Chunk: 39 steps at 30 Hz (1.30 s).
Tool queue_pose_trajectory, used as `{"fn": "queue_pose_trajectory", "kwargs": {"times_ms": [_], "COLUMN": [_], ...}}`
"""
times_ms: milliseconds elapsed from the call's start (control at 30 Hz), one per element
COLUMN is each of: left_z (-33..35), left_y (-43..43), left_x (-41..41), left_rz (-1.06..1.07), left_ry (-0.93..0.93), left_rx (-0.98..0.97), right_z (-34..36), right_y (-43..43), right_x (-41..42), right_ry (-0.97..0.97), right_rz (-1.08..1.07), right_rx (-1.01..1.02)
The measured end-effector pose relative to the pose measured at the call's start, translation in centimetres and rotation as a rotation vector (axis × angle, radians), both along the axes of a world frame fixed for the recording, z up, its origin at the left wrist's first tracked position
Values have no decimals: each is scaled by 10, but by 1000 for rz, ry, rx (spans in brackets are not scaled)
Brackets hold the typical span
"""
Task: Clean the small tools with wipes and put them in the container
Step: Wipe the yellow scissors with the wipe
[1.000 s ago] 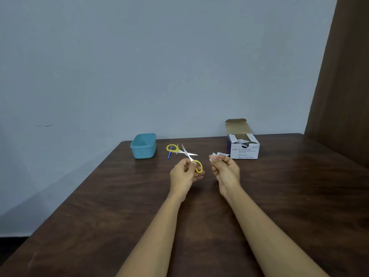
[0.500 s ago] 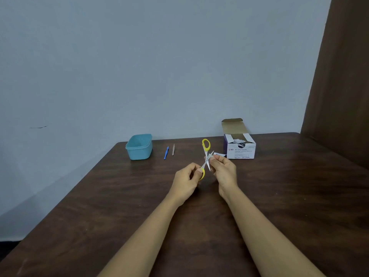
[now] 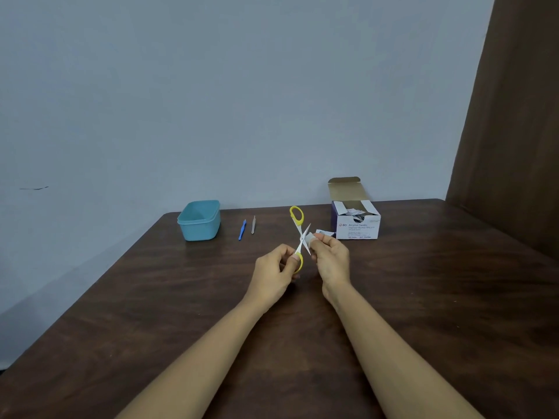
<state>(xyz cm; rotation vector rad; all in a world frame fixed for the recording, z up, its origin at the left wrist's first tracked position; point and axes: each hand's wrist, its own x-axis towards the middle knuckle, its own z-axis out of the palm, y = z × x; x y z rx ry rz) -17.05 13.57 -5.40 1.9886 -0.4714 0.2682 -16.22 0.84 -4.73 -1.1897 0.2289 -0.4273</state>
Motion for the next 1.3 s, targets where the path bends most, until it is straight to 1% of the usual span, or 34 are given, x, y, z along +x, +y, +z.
{"fn": "queue_pose_trajectory", "kwargs": {"times_ms": [100, 267, 733, 867, 967, 1167, 1300], "left_z": [0, 3, 4, 4, 4, 3, 3], "left_y": [1, 3, 3, 3, 3, 3, 3], "left_x": [0, -2, -7, -7, -7, -6, -6], "left_rz": [-3, -4, 65, 81, 78, 61, 46], "left_ry": [-2, 11, -2, 0, -1, -22, -38], "left_rx": [2, 3, 2, -2, -9, 17, 18], "right_z": [-3, -2, 6, 5, 2, 0, 0], "right_y": [0, -1, -6, -7, -8, -8, -8], "right_x": [4, 4, -13, -12, -9, -7, -8], "right_ry": [25, 28, -52, -35, -3, 10, 11], "right_rz": [-18, 45, 235, 263, 268, 229, 210], "right_rx": [-23, -89, 143, 112, 80, 96, 51]}}
